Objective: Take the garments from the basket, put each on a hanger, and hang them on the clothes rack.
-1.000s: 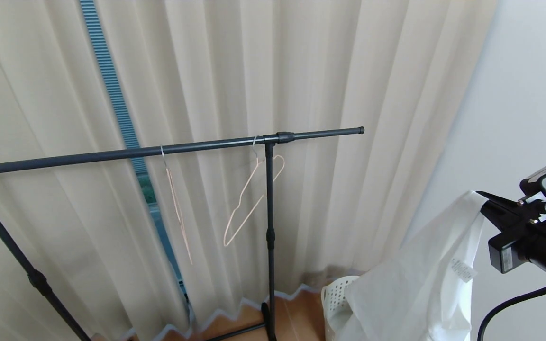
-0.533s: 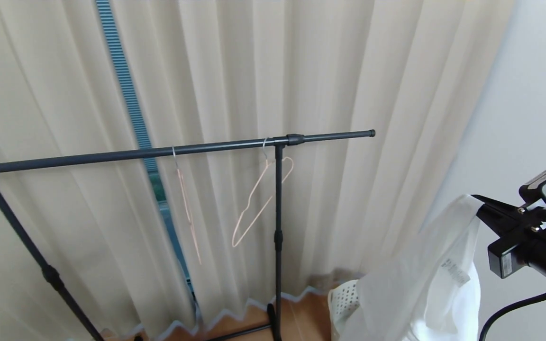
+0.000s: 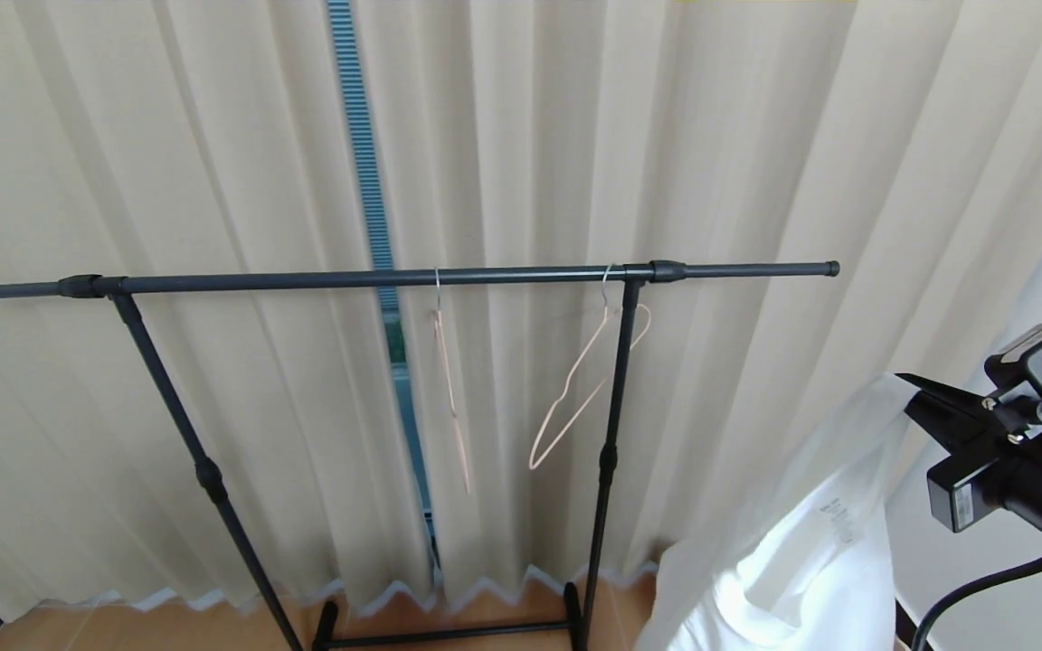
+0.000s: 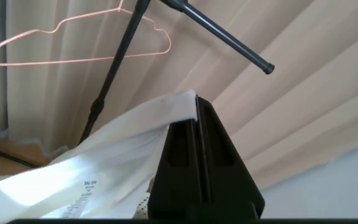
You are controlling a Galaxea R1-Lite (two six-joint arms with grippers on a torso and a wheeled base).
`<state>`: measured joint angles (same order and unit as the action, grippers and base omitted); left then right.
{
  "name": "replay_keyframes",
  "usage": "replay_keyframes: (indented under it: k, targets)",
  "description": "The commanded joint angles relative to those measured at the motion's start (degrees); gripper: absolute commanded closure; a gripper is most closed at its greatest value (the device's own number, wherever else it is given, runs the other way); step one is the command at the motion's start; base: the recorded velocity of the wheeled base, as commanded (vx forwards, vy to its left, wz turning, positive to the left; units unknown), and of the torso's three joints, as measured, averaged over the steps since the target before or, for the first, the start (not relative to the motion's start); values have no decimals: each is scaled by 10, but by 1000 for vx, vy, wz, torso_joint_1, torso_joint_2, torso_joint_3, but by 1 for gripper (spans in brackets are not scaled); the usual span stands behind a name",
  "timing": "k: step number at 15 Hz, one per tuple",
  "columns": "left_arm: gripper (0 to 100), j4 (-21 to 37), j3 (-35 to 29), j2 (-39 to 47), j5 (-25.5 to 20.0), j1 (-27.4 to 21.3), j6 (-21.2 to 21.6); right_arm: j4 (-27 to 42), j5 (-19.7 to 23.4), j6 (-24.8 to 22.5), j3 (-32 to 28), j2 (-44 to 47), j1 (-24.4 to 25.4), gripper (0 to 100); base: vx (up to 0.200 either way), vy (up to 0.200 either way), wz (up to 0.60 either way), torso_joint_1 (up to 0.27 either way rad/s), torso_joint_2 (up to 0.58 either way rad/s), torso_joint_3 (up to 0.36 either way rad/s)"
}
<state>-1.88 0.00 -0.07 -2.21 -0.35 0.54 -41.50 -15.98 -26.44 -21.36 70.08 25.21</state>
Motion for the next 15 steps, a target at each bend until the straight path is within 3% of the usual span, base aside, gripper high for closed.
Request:
replay_keyframes:
  k: [1, 4, 6, 8, 9, 11, 12, 13, 14, 15]
  targets:
    - [0, -1, 0, 1, 4, 0, 17, -3, 1, 0, 5, -3, 1, 100, 0, 0, 0, 0, 0, 0]
    - [0, 11, -4, 33, 6, 6, 11, -1, -11, -8, 22, -7, 33, 100, 0, 0, 0, 0, 0, 0]
    - [0, 59, -98, 89, 0, 29, 28, 2, -31, -6, 35, -16, 70, 100, 0, 0, 0, 0, 0, 0]
    - [0, 130, -176, 149, -1, 28, 0, 38, -32, 13, 29, -25, 105, 100, 0, 0, 0, 0, 0, 0]
    - [0, 154, -213, 200, -3, 21, -12, 80, -32, 47, 11, -28, 108, 100, 0, 0, 0, 0, 0, 0]
    - [0, 157, -245, 300, -11, -34, -21, 168, -27, 112, -40, -27, 128, 100, 0, 0, 0, 0, 0, 0]
    - [0, 149, -257, 358, -11, -101, -31, 234, -5, 151, -75, -25, 128, 100, 0, 0, 0, 0, 0, 0]
    - [0, 142, -262, 381, -11, -134, -40, 259, 12, 162, -88, -25, 128, 100, 0, 0, 0, 0, 0, 0]
    - [0, 110, -288, 461, -10, -236, -94, 325, 64, 181, -139, -27, 123, 100, 0, 0, 0, 0, 0, 0]
    - [0, 98, -312, 519, -11, -281, -136, 351, 72, 188, -163, -27, 122, 100, 0, 0, 0, 0, 0, 0]
